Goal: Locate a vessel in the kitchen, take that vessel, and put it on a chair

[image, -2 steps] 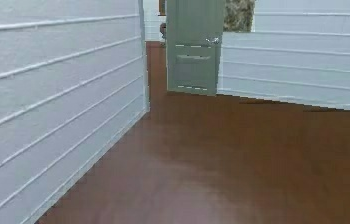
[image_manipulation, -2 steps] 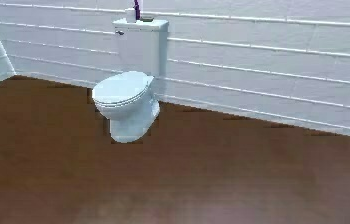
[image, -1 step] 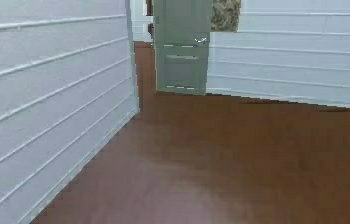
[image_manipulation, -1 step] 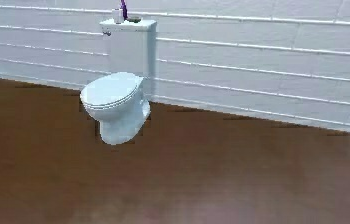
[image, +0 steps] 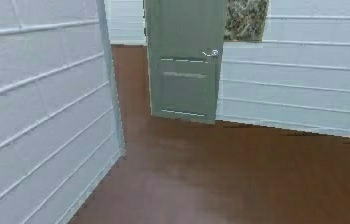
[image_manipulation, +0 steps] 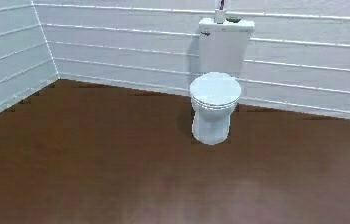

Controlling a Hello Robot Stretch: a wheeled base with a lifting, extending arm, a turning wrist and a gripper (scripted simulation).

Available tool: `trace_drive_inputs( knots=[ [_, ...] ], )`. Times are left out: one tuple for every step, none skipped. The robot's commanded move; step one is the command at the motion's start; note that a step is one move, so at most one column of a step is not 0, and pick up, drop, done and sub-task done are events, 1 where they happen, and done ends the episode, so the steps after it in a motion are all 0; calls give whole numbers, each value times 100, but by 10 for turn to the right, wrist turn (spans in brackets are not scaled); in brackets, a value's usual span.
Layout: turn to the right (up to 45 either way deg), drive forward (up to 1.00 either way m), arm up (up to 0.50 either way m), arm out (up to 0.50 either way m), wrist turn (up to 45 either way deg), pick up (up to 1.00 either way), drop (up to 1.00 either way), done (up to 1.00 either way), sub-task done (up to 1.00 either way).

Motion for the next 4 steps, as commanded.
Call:
trace_drive_inputs(
  knots=[
    [0,100,0,0,0,0,0,0,0],
    [0,90,0,0,0,0,0,0,0],
    [-450,0,0,0,0,0,0,0,0],
    [0,40,0,0,0,0,0,0,0]
  ],
)
